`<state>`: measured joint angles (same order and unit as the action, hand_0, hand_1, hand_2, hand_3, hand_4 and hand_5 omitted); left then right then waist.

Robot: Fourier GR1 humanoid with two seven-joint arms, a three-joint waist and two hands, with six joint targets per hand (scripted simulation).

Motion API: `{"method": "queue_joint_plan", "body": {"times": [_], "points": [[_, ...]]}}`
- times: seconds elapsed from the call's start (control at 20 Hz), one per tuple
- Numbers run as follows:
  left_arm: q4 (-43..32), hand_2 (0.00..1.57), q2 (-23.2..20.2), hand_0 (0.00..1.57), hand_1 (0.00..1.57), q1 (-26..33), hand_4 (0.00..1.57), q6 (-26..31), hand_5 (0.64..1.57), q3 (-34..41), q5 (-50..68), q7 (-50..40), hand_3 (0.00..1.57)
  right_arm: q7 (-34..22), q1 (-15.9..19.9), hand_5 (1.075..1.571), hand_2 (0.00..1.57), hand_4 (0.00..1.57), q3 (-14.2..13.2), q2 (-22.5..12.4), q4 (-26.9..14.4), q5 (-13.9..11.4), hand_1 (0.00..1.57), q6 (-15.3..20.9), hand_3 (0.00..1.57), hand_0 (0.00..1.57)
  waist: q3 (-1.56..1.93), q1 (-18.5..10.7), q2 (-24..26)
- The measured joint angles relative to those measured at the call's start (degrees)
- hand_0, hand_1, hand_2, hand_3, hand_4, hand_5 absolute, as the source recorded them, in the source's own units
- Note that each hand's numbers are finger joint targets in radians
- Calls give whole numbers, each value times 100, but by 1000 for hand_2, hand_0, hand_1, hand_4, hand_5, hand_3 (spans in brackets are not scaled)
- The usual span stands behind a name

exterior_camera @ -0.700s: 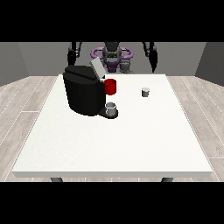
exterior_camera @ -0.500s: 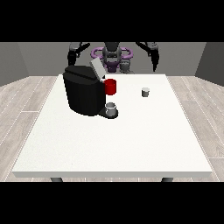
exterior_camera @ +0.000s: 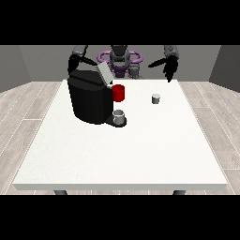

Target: Insert the coffee pod into the coffee machine and close the lid

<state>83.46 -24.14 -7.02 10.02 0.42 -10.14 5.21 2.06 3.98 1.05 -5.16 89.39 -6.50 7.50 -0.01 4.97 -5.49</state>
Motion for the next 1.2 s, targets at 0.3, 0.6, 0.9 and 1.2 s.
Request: {"method": "queue_joint_plan", "body": {"times": [0.3, 0.6, 0.9, 1.2], "points": [[-904, 0, -429, 0, 0, -618, 0, 232, 1571, 96, -431, 50, 0, -92, 238, 1571, 0, 0, 291, 189, 126, -294, 0, 154, 0, 0, -1, 294, -343], [-1807, 0, -494, 0, 0, -1155, 0, 198, 1571, 41, -937, 252, 0, -189, 464, 1571, 0, 0, 377, 347, 54, -337, 0, 270, 0, 0, -2, 419, -630], [-2574, 724, -352, 488, 488, -1502, 0, -114, 1571, -77, -1515, 479, 486, -307, 576, 1571, 0, 0, 326, 370, -196, -371, 0, 261, 0, 0, -1, 385, -703], [-2873, 1107, -146, 1071, 1071, -1836, 448, -618, 1571, -280, -2131, 657, 914, -323, 894, 1571, 0, 0, 61, 355, -684, -242, 0, 244, 0, 0, -1, 215, -733]]}}
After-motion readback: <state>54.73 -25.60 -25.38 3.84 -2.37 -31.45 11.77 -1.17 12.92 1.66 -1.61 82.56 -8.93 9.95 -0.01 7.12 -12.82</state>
